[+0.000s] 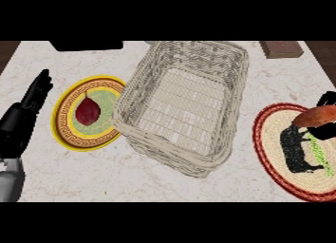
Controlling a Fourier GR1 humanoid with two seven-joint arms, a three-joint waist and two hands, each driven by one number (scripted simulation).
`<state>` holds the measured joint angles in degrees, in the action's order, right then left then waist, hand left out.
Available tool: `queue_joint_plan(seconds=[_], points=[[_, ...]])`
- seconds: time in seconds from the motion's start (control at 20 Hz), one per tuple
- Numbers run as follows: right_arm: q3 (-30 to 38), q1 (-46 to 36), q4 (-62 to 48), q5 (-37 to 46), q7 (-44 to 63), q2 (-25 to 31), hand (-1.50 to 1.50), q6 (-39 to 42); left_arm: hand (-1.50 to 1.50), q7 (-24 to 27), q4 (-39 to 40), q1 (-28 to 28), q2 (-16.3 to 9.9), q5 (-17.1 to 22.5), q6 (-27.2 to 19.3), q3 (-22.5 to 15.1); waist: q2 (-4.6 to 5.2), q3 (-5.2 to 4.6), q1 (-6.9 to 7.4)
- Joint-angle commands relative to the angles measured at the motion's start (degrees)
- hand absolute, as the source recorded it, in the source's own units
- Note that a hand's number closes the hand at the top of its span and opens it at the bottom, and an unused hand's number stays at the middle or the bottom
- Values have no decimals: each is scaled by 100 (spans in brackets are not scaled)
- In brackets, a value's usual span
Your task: Pick the sweet potato from the placemat and place it in the basket
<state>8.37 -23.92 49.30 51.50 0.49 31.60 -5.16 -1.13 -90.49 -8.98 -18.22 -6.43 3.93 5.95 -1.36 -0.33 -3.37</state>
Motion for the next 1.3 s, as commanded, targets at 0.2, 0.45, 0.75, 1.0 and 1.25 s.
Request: queue_joint_plan(seconds=[0.2,0.45,0.75,1.0,1.25], points=[[715,-354,2290,-1652,40,-912,150,-30,0,175,34,268,-54,79,82,116,-88,8,-49],[688,-624,4167,-2009,1201,-527,150,946,0,154,-177,341,65,-25,55,-60,-1,14,95],[286,-1572,5722,-2699,3385,-743,150,2183,0,0,41,-189,-58,51,167,37,38,16,177],[-306,-2767,5707,-2681,4942,-980,150,2516,0,123,153,-228,348,-167,-63,-251,111,22,328],[-626,-3809,4852,-2511,5601,-1428,150,2367,0,-238,-293,-282,334,-285,-22,-393,120,28,419]])
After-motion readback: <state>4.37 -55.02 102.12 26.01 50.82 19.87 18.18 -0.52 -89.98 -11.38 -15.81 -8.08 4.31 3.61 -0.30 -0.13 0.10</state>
